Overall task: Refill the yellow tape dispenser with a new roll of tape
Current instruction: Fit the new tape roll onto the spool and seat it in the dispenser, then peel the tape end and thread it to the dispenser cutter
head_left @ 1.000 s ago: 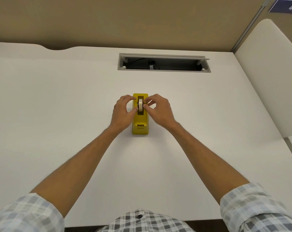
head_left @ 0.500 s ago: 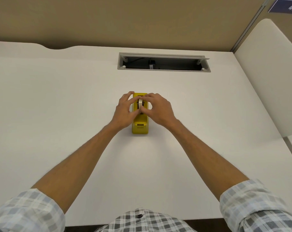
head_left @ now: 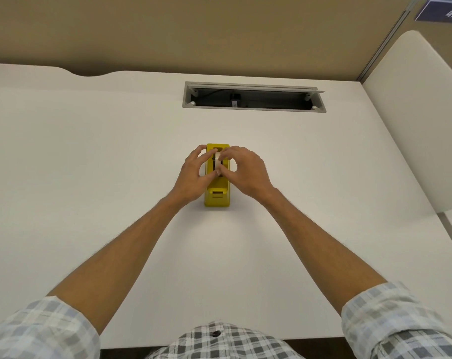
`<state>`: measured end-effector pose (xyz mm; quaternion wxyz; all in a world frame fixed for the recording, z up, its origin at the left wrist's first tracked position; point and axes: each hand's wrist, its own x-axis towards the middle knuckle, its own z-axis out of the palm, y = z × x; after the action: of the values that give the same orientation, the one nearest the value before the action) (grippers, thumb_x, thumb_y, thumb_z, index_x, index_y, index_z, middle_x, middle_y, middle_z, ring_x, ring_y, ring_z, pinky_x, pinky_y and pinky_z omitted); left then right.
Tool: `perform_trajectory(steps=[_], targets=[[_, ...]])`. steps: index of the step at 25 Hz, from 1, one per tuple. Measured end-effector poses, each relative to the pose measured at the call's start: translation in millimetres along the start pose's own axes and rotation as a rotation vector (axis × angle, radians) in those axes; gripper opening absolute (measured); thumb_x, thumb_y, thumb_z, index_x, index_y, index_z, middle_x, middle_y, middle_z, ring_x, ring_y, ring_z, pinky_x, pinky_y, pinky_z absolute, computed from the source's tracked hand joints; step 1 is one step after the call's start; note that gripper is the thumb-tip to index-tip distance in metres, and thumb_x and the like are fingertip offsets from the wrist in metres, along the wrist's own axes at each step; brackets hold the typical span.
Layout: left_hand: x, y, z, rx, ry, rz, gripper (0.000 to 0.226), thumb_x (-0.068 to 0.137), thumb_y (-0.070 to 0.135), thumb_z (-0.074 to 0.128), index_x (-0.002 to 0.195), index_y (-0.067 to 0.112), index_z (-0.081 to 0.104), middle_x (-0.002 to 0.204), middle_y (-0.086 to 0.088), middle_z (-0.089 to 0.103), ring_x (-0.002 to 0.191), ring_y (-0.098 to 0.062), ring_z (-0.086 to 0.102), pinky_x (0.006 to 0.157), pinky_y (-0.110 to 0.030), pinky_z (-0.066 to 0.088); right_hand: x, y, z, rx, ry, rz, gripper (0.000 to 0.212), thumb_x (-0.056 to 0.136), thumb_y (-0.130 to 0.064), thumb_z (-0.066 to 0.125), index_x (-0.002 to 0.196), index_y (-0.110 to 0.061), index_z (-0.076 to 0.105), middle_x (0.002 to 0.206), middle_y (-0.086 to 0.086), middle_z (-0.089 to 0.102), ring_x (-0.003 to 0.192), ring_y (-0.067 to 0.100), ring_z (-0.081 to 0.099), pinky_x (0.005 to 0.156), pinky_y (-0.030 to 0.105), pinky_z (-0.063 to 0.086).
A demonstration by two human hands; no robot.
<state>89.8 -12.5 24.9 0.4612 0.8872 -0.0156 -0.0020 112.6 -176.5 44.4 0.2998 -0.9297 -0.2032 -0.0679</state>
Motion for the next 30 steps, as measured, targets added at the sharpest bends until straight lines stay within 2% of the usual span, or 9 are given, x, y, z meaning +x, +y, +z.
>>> perform_trajectory(steps=[3, 5, 7, 10, 13, 17, 23, 26, 30], targets=[[2.1, 1.2, -1.4, 0.008, 0.000, 0.000, 0.049, 0.093, 0.036, 0.059, 0.140, 0.028, 0.048, 0.155, 0.000, 0.030, 0.143, -0.021, 0.028, 0.113, -0.039, 0.031, 1.2, -0.7, -2.0, 0.004, -0.003, 0.005, 0.023, 0.085, -0.033, 0.066, 0.106, -0.024, 0.068, 0.107, -0.009, 0.070, 0.096, 0.014, 0.063, 0.075, 0.035, 0.053], [4.0, 2.8, -2.9, 0.008, 0.021, -0.003, 0.048, 0.091, 0.035, 0.062, 0.137, 0.028, 0.051, 0.155, -0.001, 0.032, 0.142, -0.022, 0.030, 0.112, -0.039, 0.032, 3.2, -2.0, -3.7, -0.025, -0.014, -0.009, 0.031, 0.086, -0.037, 0.065, 0.114, -0.025, 0.066, 0.114, -0.008, 0.069, 0.100, 0.015, 0.062, 0.075, 0.032, 0.052], [6.1, 4.5, -3.8, 0.017, 0.035, -0.006, 0.049, 0.089, 0.032, 0.066, 0.135, 0.026, 0.053, 0.154, -0.002, 0.033, 0.141, -0.023, 0.032, 0.111, -0.045, 0.036, 5.9, -2.1, -5.1, -0.067, -0.019, -0.023, 0.031, 0.088, -0.039, 0.062, 0.116, -0.027, 0.067, 0.116, -0.007, 0.070, 0.101, 0.015, 0.062, 0.073, 0.031, 0.050], [8.3, 5.9, -4.1, 0.022, 0.050, -0.006, 0.049, 0.085, 0.028, 0.070, 0.132, 0.024, 0.056, 0.152, -0.003, 0.036, 0.139, -0.024, 0.035, 0.107, -0.048, 0.041, 8.5, -2.9, -6.6, -0.130, -0.008, -0.049, 0.025, 0.087, -0.038, 0.062, 0.107, -0.027, 0.072, 0.103, -0.007, 0.073, 0.092, 0.016, 0.063, 0.064, 0.027, 0.044], [10.5, 5.2, -4.0, 0.051, 0.040, 0.004, 0.055, 0.084, 0.031, 0.072, 0.135, 0.024, 0.053, 0.153, -0.002, 0.034, 0.140, -0.023, 0.032, 0.110, -0.042, 0.036, 11.2, -4.3, -7.8, -0.207, -0.008, -0.067, 0.023, 0.085, -0.039, 0.064, 0.100, -0.024, 0.074, 0.090, -0.005, 0.073, 0.086, 0.017, 0.064, 0.061, 0.026, 0.043], [14.5, 3.0, -4.6, 0.097, -0.030, -0.018, 0.055, 0.089, 0.037, 0.065, 0.140, 0.025, 0.048, 0.158, 0.000, 0.027, 0.147, -0.022, 0.018, 0.115, -0.044, 0.025, 13.5, -6.1, -11.5, -0.266, -0.037, -0.075, 0.026, 0.088, -0.040, 0.060, 0.099, -0.022, 0.075, 0.096, -0.004, 0.075, 0.092, 0.016, 0.065, 0.068, 0.034, 0.053], [14.6, -1.3, -4.3, 0.099, 0.000, -0.002, 0.053, 0.084, 0.039, 0.070, 0.134, 0.027, 0.054, 0.153, -0.001, 0.035, 0.142, -0.023, 0.028, 0.111, -0.042, 0.030, 16.6, -7.2, -16.0, -0.360, -0.067, -0.156, 0.028, 0.094, -0.034, 0.054, 0.095, -0.018, 0.077, 0.100, -0.003, 0.076, 0.095, 0.017, 0.065, 0.069, 0.034, 0.050], [14.3, -0.4, -3.2, 0.103, 0.020, -0.003, 0.054, 0.081, 0.038, 0.074, 0.131, 0.028, 0.056, 0.152, -0.001, 0.036, 0.141, -0.023, 0.030, 0.109, -0.040, 0.031, 19.6, -8.7, -18.1, -0.378, -0.090, -0.169, 0.029, 0.097, -0.033, 0.052, 0.101, -0.018, 0.076, 0.102, -0.001, 0.075, 0.095, 0.017, 0.065, 0.071, 0.033, 0.050], [14.3, 3.3, -3.5, 0.039, 0.034, -0.011, 0.047, 0.081, 0.038, 0.074, 0.124, 0.029, 0.059, 0.151, -0.001, 0.037, 0.139, -0.023, 0.033, 0.109, -0.044, 0.034, 22.7, -9.3, -19.2, -0.364, -0.112, -0.134, 0.031, 0.098, -0.038, 0.050, 0.107, -0.020, 0.074, 0.107, -0.003, 0.074, 0.099, 0.016, 0.064, 0.074, 0.031, 0.049]])
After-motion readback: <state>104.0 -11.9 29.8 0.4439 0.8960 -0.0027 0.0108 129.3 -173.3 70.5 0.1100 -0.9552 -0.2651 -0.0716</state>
